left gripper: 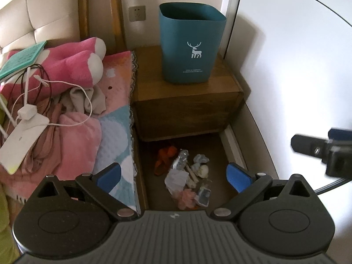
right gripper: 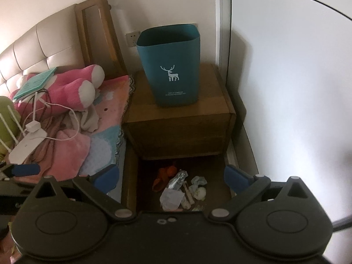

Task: Collect trash
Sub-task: 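Lower both tools into the cubby toward the bath puff and wrapper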

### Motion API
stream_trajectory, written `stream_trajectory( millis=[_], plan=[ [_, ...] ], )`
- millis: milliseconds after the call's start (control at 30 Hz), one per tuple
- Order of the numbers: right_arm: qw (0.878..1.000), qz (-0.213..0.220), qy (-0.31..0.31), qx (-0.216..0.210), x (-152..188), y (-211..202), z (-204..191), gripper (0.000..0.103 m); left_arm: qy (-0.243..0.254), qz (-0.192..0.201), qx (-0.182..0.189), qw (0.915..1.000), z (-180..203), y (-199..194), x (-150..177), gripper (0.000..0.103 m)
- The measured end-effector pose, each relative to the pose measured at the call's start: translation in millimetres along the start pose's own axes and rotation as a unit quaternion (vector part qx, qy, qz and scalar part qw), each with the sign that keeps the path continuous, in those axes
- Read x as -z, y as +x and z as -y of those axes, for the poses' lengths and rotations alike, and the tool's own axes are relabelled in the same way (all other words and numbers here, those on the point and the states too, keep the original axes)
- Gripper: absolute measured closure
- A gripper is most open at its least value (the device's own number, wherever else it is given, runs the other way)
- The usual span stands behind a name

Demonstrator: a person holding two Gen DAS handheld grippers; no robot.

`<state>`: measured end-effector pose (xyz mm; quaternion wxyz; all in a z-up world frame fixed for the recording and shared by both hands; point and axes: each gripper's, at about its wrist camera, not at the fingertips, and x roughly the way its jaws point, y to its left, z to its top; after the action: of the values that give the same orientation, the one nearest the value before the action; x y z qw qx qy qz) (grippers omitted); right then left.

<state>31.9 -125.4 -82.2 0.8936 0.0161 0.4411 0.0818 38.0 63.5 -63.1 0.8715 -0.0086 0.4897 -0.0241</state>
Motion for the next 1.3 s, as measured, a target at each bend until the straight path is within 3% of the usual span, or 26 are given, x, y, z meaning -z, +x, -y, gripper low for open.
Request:
stream_trajectory(
  millis=[333, 500, 767, 867, 1033, 1133, 1300],
  plan=[
    [0.999, -0.051, -0.001, -0.013, 4, 98, 46, 0.007, -0.006, -0.035, -0.018, 0.9992, -9, 80, 28, 0.000],
    [0.994, -0.099, -0.025, -0.038, 14, 171, 66, 0.018, -0.029, -0.052, -0.036, 0.9976, 2, 124, 40, 0.000],
    [0.982, -0.164, -0.077, -0.053, 35, 275, 82, 0.018, -0.052, -0.074, -0.053, 0.9945, 36, 192, 54, 0.000],
    [0.977, -0.185, -0.088, -0.055, 62, 323, 86, 0.018, -0.066, -0.086, -0.049, 0.9930, 36, 238, 66, 0.000],
    [0.968, -0.225, -0.103, -0.045, 133, 423, 97, 0.023, -0.079, -0.126, -0.024, 0.9885, 26, 355, 105, 0.001],
    [0.962, -0.253, -0.103, -0.031, 181, 471, 106, 0.023, -0.093, -0.162, -0.022, 0.9822, 15, 434, 136, 0.001],
    [0.950, -0.298, -0.086, -0.040, 249, 532, 115, 0.023, -0.128, -0.207, -0.015, 0.9697, 4, 532, 186, 0.001]
  ],
)
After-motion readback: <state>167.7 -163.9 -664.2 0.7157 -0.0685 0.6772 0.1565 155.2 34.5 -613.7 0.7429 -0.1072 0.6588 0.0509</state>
